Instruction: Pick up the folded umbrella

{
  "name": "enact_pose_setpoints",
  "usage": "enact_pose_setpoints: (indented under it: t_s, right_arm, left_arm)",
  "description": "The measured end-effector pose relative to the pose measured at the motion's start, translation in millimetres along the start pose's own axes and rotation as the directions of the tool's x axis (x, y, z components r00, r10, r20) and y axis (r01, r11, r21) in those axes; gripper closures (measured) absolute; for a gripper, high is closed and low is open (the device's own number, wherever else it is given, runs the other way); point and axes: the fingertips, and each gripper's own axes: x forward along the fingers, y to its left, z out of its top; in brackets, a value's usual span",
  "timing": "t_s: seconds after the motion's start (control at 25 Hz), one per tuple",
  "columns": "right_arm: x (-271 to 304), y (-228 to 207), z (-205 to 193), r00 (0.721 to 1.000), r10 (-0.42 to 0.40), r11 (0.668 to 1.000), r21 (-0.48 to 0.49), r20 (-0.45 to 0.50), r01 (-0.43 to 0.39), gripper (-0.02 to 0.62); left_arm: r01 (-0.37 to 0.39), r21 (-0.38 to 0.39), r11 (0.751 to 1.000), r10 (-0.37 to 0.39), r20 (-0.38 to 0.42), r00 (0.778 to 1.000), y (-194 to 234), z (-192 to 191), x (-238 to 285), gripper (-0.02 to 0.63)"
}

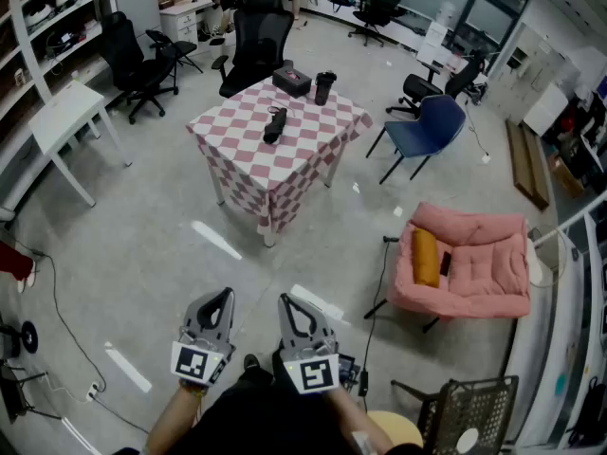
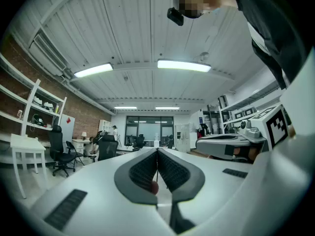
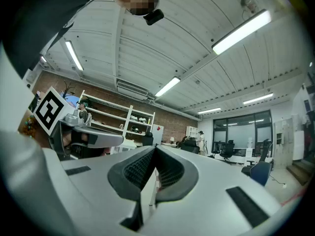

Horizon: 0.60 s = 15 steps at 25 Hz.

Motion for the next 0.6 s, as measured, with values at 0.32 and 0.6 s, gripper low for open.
enact_pose_setpoints:
  t_s: [0.32,0.6]
  right_arm:
    - [9.8,6.2,25.1,0.992,-0.029,0.998,0.054,0.122,0.023,0.578]
    - [24.1,18.6,21.0,0.997,-0.032,0.999,-0.004,0.068,0.032,0.578]
  left_arm:
    - [-0.004,0.001,1.000,0.004,0.009,1.000,11.9,1.6,-5.0,0.592]
    - [-0.008,0.003,1.000,0.008,0.021,1.000,28.8,6.1,-12.0,0.592]
